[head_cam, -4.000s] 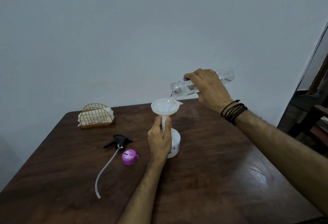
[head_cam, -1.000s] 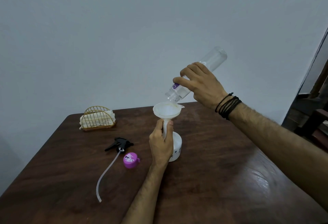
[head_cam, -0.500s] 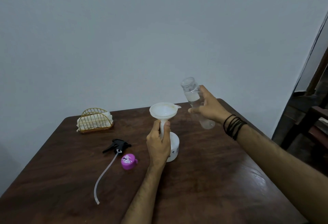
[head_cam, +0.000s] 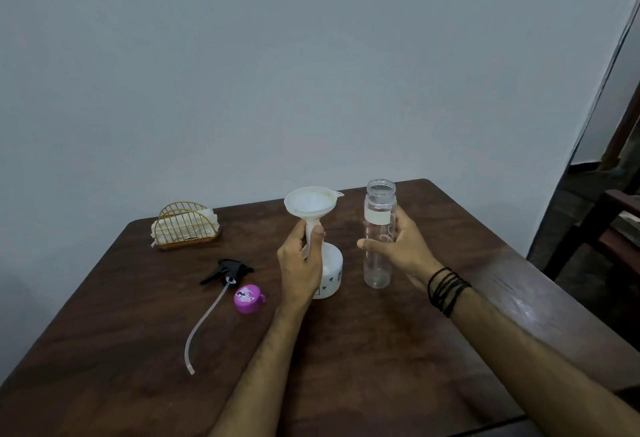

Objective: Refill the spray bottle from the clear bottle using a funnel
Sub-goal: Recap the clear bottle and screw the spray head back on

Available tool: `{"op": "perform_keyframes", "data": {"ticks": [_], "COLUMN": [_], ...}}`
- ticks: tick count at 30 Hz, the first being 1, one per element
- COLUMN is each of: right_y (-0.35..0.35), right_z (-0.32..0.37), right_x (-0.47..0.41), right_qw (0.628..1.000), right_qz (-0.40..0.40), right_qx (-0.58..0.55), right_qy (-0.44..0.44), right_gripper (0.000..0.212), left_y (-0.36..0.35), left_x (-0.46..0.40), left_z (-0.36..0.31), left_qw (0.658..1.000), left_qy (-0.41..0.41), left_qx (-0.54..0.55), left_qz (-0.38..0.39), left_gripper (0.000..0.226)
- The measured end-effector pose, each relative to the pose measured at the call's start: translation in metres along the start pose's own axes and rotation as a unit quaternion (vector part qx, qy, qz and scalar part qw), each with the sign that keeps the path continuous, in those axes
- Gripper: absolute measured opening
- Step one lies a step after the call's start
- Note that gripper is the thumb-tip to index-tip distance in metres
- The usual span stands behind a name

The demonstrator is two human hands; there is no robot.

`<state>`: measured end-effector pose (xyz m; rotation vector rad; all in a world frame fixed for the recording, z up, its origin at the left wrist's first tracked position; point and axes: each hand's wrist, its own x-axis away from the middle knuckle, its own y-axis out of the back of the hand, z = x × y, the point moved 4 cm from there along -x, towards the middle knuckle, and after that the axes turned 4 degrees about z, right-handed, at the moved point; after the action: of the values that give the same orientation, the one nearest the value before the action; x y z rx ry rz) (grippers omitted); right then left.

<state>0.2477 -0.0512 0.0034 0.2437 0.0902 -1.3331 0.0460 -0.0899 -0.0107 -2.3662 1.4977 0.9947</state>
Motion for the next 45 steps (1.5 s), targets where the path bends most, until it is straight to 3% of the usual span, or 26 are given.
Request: {"op": "perform_keyframes", "data": {"ticks": [2, 6, 9, 11, 14, 17, 20, 25, 30, 37, 40, 43, 45], "right_y": [0.0, -0.001, 0.0, 0.0, -0.004, -0.014, -0.036, -0.077, -0.086, -0.081, -0.074, -0.069, -0.072], "right_z": [-0.001, -0.002, -0.002, 0.002, 0.022, 0.046, 0.059, 0.078, 0.083, 0.1, 0.113, 0.106, 0.091], "right_x": [0.001, 0.002, 0.006, 0.012, 0.029, 0.049, 0.056, 0.04, 0.014, 0.005, 0.012, 0.022, 0.031], "right_qw": [1.0, 0.997, 0.995, 0.989, 0.951, 0.89, 0.869, 0.846, 0.861, 0.878, 0.909, 0.979, 0.994], "right_qz": [-0.009, -0.025, -0.052, -0.102, -0.235, -0.32, -0.27, -0.113, -0.045, -0.089, -0.124, -0.07, -0.019], "right_qx": [0.018, 0.066, 0.083, 0.102, 0.143, 0.174, 0.205, 0.358, 0.402, 0.335, 0.231, 0.045, -0.065], "right_qy": [0.01, 0.016, 0.009, 0.03, 0.139, 0.275, 0.359, 0.378, 0.308, 0.33, 0.324, 0.185, 0.082], "right_gripper": [0.076, 0.08, 0.093, 0.101, 0.086, 0.064, 0.048, 0.042, 0.037, 0.013, 0.006, 0.006, 0.01], "left_y": [0.002, 0.019, 0.046, 0.062, 0.075, 0.083, 0.088, 0.087, 0.065, 0.038, 0.035, 0.042, 0.045], "left_x": [0.001, 0.008, 0.012, 0.012, 0.02, 0.029, 0.035, 0.037, 0.028, 0.016, 0.018, 0.022, 0.025], "left_z": [0.001, 0.006, 0.009, 0.021, 0.036, 0.039, 0.041, 0.039, 0.02, 0.001, -0.003, -0.019, -0.032], "left_qw": [1.0, 0.997, 0.988, 0.97, 0.924, 0.892, 0.866, 0.878, 0.949, 0.974, 0.98, 0.998, 1.0], "left_qy": [-0.001, 0.032, 0.049, 0.099, 0.175, 0.181, 0.208, 0.198, 0.139, 0.147, 0.142, 0.051, -0.026], "left_qx": [-0.018, -0.069, -0.146, -0.222, -0.326, -0.396, -0.435, -0.418, -0.255, -0.098, -0.079, -0.033, -0.015], "left_qz": [0.022, 0.019, -0.013, 0.013, 0.094, 0.118, 0.134, 0.122, 0.124, 0.142, 0.116, 0.031, 0.002], "left_gripper": [0.025, 0.057, 0.044, 0.04, 0.051, 0.055, 0.059, 0.062, 0.063, 0.069, 0.069, 0.076, 0.083]}}
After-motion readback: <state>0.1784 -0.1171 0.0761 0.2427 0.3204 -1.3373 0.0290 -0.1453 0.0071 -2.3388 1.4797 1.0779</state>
